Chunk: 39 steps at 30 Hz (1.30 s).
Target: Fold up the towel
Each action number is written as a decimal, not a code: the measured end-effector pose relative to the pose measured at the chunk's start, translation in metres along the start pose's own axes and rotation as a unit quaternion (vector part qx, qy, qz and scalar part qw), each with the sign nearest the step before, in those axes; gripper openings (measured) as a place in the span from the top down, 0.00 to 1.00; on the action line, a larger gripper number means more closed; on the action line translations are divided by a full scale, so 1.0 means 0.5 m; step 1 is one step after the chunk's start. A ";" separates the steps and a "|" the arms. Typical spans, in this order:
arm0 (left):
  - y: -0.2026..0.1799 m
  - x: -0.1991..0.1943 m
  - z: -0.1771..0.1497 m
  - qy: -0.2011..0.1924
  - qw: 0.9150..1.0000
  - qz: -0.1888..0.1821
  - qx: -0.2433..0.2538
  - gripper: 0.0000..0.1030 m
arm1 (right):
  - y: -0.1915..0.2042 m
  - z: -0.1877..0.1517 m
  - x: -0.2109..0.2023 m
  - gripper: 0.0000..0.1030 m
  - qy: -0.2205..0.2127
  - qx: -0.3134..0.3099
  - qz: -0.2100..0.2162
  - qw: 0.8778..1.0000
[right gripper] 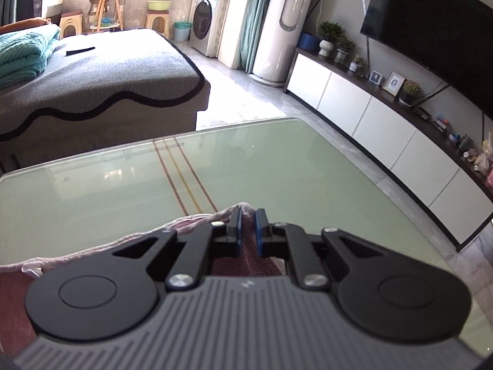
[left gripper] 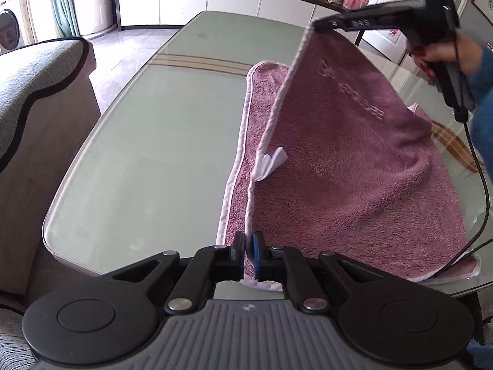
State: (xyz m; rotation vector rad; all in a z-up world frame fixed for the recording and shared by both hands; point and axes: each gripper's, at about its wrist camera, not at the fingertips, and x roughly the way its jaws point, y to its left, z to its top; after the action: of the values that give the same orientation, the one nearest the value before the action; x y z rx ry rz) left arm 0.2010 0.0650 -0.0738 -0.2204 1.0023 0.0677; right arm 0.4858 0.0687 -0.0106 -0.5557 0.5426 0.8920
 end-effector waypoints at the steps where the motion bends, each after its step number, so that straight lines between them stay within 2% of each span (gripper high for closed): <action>1: 0.001 0.002 -0.001 0.002 1.000 -0.001 -0.001 0.94 | 0.008 0.004 0.017 0.92 0.005 -0.006 0.002 1.000; 8: 0.018 0.003 -0.006 0.006 1.000 -0.015 -0.021 0.94 | 0.038 0.008 0.112 0.92 0.031 -0.025 0.013 0.999; 17: 0.017 -0.026 -0.023 -0.007 0.999 -0.020 -0.039 0.93 | 0.058 -0.020 0.173 0.92 0.044 -0.018 0.017 0.999; 21: 0.018 -0.029 -0.022 -0.005 0.999 -0.010 -0.042 0.93 | 0.053 -0.032 0.184 0.91 0.043 0.000 0.019 0.999; 23: 0.021 -0.020 -0.023 0.006 0.999 -0.001 -0.044 0.93 | 0.054 -0.037 0.185 0.89 0.041 0.001 0.014 0.999; 24: 0.022 -0.013 -0.025 0.017 0.999 0.005 -0.044 0.93 | 0.055 -0.038 0.185 0.84 0.040 0.001 0.011 0.999; 25: 0.022 -0.011 -0.026 0.023 0.999 0.009 -0.043 0.92 | 0.053 -0.038 0.177 0.75 0.035 0.003 0.007 0.999; 27: 0.022 -0.017 -0.027 0.022 0.999 0.011 -0.041 0.90 | 0.047 -0.039 0.158 0.69 0.020 0.009 -0.005 1.000; 29: 0.025 -0.030 -0.025 0.014 0.999 0.012 -0.039 0.89 | 0.024 -0.041 0.103 0.66 -0.013 0.044 0.002 0.999; 31: 0.026 -0.050 -0.018 -0.002 0.999 0.011 -0.038 0.83 | -0.010 -0.054 0.030 0.51 -0.047 0.091 0.009 0.995; 32: 0.027 -0.060 -0.014 -0.010 0.999 0.010 -0.037 0.82 | -0.031 -0.066 -0.013 0.50 -0.064 0.117 0.007 0.991; 35: 0.017 -0.075 0.009 -0.031 0.999 0.005 -0.025 0.82 | -0.110 -0.125 -0.146 0.49 -0.104 0.204 -0.006 0.974; 39: -0.019 -0.064 0.045 -0.042 0.999 -0.008 0.006 0.78 | -0.199 -0.227 -0.259 0.39 -0.108 0.297 -0.041 0.948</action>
State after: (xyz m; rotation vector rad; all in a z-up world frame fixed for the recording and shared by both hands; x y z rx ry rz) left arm 0.2041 0.0622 -0.0339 -0.2128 0.9167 0.0563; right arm 0.4787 -0.1288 0.0118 0.0695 0.5497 0.6529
